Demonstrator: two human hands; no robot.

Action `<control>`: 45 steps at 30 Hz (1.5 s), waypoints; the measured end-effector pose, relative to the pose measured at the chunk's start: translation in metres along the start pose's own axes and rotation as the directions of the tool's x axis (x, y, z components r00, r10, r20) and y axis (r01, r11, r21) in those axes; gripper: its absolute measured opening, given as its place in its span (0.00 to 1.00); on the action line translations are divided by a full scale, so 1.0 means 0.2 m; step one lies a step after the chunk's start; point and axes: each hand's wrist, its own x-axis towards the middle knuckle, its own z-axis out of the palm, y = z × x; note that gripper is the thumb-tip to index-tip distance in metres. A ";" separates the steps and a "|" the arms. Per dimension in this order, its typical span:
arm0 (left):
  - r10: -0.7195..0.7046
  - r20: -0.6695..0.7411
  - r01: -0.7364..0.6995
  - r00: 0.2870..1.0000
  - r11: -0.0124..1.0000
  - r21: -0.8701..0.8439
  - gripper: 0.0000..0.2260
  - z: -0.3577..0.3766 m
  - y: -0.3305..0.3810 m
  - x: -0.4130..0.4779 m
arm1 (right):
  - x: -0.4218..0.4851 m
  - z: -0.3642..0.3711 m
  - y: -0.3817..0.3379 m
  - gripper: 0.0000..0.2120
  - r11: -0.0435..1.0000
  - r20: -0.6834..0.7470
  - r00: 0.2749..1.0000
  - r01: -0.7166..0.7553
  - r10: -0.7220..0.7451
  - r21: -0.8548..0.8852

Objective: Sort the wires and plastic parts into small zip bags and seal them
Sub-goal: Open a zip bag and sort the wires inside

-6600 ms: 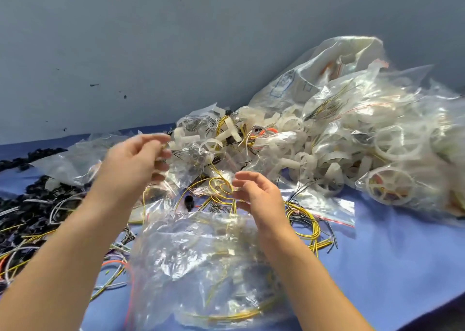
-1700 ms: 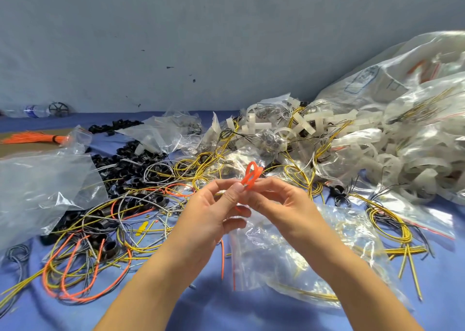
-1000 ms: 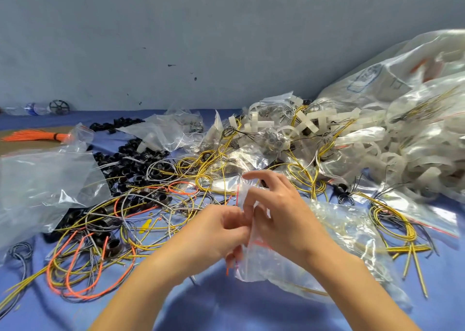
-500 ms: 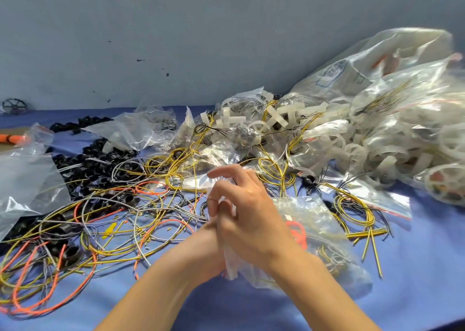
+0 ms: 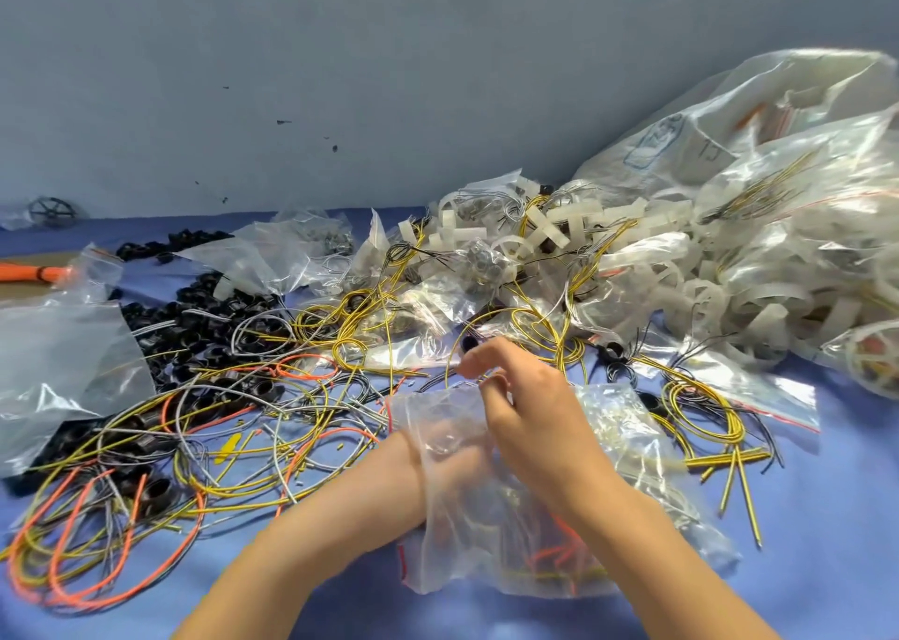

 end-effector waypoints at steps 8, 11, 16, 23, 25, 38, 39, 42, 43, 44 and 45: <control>-0.219 -0.368 0.145 0.904 0.965 -0.220 0.12 -0.28 -0.17 0.01 | -0.07 0.04 0.07 0.12 0.926 0.196 0.978 0.135 -0.069 -0.351; -0.154 -0.567 0.029 0.809 0.974 -0.223 0.10 -0.37 -0.18 0.04 | -0.07 0.04 0.07 0.12 0.913 0.221 0.974 0.131 -0.047 -0.385; 0.027 -0.715 0.111 0.699 0.983 0.146 0.09 -0.43 -0.20 0.10 | -0.05 0.04 0.04 0.13 0.940 0.193 0.981 0.087 -0.023 -0.329; 0.113 -0.619 0.203 0.778 0.885 0.418 0.11 -0.37 -0.18 0.24 | 0.04 0.02 0.04 0.13 0.958 0.140 0.990 0.029 0.012 -0.285; 0.096 -0.582 0.220 0.807 0.867 0.447 0.12 -0.35 -0.18 0.29 | 0.07 0.01 0.05 0.13 0.964 0.113 0.993 0.006 0.024 -0.265; -0.020 -0.564 0.244 0.825 0.914 0.324 0.18 -0.33 -0.17 0.45 | 0.13 -0.06 0.09 0.12 0.972 0.055 0.996 -0.057 0.072 -0.229; -0.011 -0.559 0.229 0.829 0.919 0.321 0.19 -0.33 -0.16 0.45 | 0.12 -0.07 0.09 0.12 0.972 0.051 0.996 -0.061 0.075 -0.227; 0.060 -0.577 0.203 0.815 0.902 0.381 0.18 -0.33 -0.18 0.44 | 0.11 -0.07 0.09 0.12 0.972 0.050 0.996 -0.064 0.077 -0.226; 0.089 -0.590 0.191 0.802 0.899 0.395 0.16 -0.33 -0.19 0.43 | 0.11 -0.07 0.09 0.12 0.971 0.051 0.996 -0.065 0.079 -0.229; 0.112 -0.603 0.169 0.790 0.906 0.388 0.15 -0.33 -0.19 0.42 | 0.11 -0.08 0.09 0.12 0.970 0.052 0.995 -0.065 0.080 -0.233; 0.125 -0.617 0.137 0.777 0.923 0.360 0.13 -0.33 -0.19 0.41 | 0.11 -0.08 0.08 0.12 0.969 0.053 0.995 -0.065 0.080 -0.237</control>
